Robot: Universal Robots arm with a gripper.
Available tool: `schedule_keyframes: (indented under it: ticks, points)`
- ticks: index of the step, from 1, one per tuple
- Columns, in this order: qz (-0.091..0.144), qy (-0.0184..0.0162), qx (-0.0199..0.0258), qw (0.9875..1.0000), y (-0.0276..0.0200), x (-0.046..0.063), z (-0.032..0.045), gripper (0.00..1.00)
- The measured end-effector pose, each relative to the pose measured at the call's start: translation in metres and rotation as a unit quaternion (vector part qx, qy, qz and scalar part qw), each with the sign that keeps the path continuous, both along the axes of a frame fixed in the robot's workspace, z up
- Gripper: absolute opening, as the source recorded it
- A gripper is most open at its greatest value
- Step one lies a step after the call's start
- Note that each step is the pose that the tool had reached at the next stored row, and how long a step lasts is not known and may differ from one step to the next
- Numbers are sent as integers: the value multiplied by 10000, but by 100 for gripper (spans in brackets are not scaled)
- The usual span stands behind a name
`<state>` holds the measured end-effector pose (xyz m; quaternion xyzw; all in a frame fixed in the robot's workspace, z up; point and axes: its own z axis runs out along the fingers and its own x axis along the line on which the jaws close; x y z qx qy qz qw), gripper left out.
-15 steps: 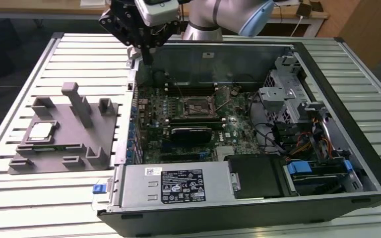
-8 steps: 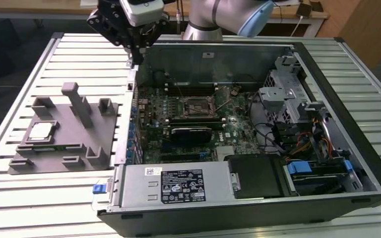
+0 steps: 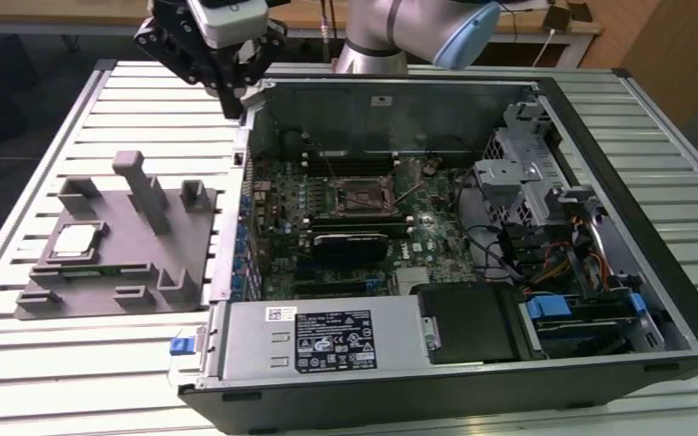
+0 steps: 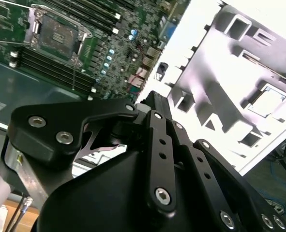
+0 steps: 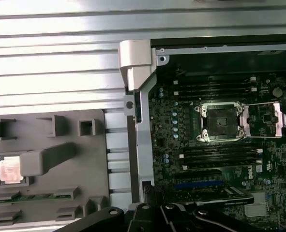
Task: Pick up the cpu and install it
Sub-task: 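Reach for the cpu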
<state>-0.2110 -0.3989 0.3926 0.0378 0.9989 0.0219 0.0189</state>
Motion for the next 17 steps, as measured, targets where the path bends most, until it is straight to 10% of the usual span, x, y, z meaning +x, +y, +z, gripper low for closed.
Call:
schedule_keyframes:
  ticks: [17]
  points:
    - [-3,-1,0,10000,0,-440,-8,11]
